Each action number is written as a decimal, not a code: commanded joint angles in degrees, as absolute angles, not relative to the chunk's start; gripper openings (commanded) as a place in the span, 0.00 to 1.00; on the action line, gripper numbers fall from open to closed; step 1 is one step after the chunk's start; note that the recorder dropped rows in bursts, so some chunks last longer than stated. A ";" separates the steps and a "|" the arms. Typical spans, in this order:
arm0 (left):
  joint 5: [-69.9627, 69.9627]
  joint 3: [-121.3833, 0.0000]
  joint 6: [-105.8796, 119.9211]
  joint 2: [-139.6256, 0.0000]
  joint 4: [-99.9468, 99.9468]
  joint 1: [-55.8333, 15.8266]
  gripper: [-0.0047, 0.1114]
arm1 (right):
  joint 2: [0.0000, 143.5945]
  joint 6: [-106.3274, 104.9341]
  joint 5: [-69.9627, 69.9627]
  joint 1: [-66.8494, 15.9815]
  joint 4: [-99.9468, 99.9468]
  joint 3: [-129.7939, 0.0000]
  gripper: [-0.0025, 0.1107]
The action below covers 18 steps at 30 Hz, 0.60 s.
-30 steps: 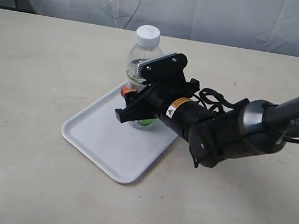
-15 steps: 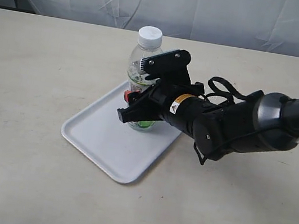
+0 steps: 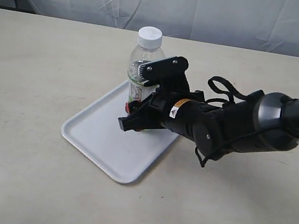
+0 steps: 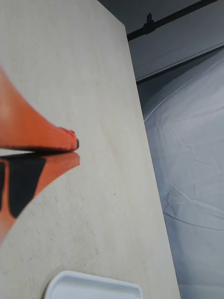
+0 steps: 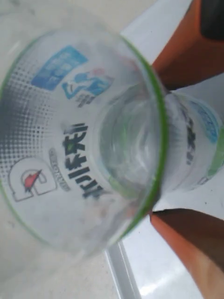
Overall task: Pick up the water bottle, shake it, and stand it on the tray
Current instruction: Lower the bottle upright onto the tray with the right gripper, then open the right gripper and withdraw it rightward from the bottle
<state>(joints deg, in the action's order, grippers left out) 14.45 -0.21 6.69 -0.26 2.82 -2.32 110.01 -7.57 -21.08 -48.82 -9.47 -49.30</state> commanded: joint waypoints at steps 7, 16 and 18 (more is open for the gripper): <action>13.68 0.00 6.59 0.00 2.69 -2.34 0.04 | 106.56 -7.50 -11.62 -48.70 -9.51 -49.48 0.63; 13.68 0.00 6.59 0.00 2.69 -2.34 0.04 | 104.28 -7.50 3.73 -48.70 -7.86 -49.48 0.44; 13.68 0.00 6.59 0.00 2.69 -2.34 0.04 | 103.42 -7.50 7.52 -48.70 -7.57 -49.37 0.24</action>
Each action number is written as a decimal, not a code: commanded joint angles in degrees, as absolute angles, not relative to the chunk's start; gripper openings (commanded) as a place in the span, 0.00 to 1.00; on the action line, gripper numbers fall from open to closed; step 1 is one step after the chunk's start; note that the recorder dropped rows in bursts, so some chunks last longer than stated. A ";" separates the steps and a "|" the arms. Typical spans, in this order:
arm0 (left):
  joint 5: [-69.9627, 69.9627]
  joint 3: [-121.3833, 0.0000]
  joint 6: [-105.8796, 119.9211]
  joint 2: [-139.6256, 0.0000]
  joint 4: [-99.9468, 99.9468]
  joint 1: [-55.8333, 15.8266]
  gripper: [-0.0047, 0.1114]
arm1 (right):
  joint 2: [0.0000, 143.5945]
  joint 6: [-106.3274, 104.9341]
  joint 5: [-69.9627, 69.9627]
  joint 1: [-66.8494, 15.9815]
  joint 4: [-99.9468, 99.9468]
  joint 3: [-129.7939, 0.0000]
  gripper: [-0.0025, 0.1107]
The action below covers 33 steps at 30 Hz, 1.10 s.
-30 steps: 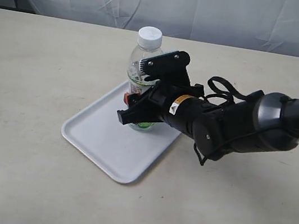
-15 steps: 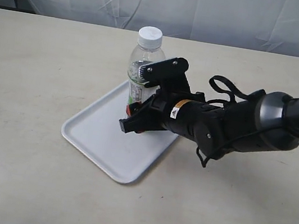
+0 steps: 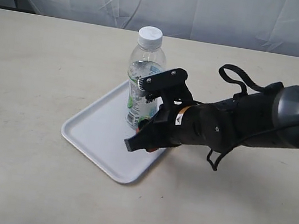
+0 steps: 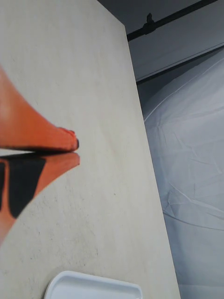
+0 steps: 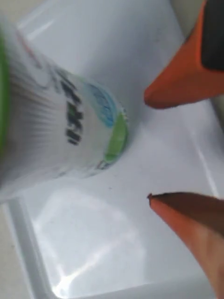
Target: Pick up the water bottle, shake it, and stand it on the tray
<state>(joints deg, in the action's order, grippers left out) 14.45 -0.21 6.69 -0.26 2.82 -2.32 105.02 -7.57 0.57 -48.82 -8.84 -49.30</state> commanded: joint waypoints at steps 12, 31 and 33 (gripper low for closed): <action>13.68 0.00 6.47 0.00 2.69 -2.34 0.04 | 91.28 -2.13 24.86 -48.70 -4.81 -49.37 0.02; 13.68 0.00 6.47 0.00 2.69 -2.34 0.04 | 56.35 64.50 58.01 -48.70 46.07 -37.35 0.02; 13.68 0.00 6.47 0.00 2.69 -2.34 0.04 | 54.26 64.50 58.33 -48.70 43.21 -37.35 0.02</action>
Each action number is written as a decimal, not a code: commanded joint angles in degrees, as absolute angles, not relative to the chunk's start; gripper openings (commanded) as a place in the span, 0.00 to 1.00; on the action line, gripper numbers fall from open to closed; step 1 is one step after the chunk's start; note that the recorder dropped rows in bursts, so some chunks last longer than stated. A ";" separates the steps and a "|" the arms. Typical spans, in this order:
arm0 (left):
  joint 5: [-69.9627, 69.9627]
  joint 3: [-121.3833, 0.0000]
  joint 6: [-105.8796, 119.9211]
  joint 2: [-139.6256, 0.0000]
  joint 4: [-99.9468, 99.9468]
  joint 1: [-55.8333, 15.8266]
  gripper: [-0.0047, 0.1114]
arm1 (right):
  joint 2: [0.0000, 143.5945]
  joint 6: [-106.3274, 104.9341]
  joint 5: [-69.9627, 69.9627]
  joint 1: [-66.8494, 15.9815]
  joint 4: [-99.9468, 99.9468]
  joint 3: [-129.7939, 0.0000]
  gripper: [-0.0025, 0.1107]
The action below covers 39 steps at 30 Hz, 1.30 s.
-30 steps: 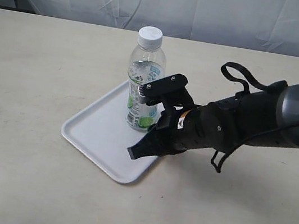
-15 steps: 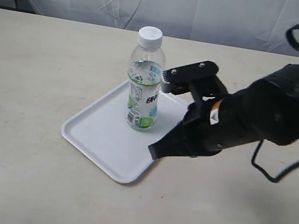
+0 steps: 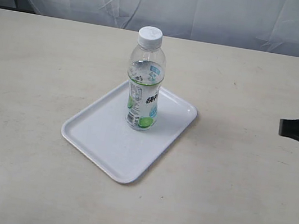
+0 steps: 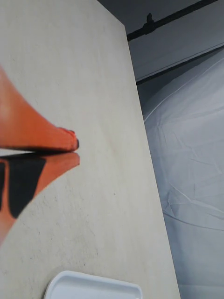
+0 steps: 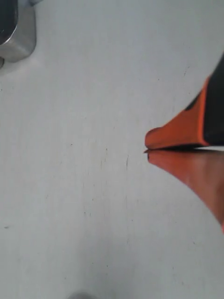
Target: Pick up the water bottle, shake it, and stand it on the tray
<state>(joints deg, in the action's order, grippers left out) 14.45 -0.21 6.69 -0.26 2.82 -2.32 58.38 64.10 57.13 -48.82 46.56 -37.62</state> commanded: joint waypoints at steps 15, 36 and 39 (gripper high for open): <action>13.68 0.00 6.47 0.00 2.69 -2.34 0.04 | 42.78 64.65 44.88 -40.36 38.08 -34.72 0.02; 13.68 0.00 6.46 0.00 2.69 -2.34 0.04 | 8.77 63.38 23.36 -4.08 19.53 -4.19 0.02; 13.68 0.00 6.46 0.00 2.69 -2.34 0.04 | 6.91 58.09 22.11 -4.08 17.07 -3.23 0.02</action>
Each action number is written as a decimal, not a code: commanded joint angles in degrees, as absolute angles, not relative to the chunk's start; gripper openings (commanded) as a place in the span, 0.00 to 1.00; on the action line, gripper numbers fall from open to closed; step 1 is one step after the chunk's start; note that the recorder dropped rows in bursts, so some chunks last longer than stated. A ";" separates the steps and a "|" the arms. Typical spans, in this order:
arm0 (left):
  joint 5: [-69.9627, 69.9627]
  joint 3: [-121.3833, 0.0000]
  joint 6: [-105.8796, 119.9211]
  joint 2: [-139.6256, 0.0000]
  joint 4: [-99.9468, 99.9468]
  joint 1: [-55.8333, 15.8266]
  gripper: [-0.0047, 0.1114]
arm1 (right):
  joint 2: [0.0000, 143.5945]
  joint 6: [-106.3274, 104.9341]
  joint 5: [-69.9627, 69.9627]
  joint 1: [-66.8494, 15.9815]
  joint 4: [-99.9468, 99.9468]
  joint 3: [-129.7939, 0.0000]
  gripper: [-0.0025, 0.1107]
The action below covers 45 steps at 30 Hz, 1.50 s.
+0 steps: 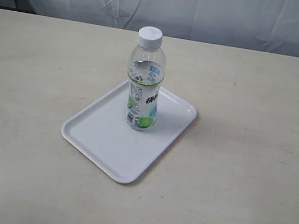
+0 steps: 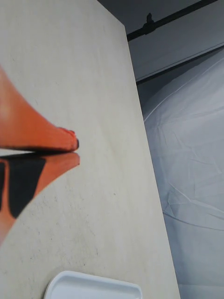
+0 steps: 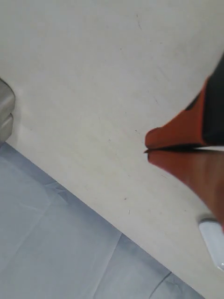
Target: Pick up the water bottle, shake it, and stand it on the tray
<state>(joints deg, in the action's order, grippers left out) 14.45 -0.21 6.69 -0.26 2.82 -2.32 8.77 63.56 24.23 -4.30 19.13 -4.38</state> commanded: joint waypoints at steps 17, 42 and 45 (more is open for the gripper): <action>13.68 0.00 6.46 0.00 2.69 -2.34 0.04 | 0.00 35.05 17.36 -4.08 5.95 0.00 0.02; 13.68 0.00 6.46 0.00 2.69 -2.34 0.04 | 0.00 35.05 17.61 -4.08 3.04 0.00 0.02; 13.68 0.00 6.46 0.00 2.69 -2.34 0.04 | 0.00 35.05 17.61 -4.08 3.04 0.00 0.02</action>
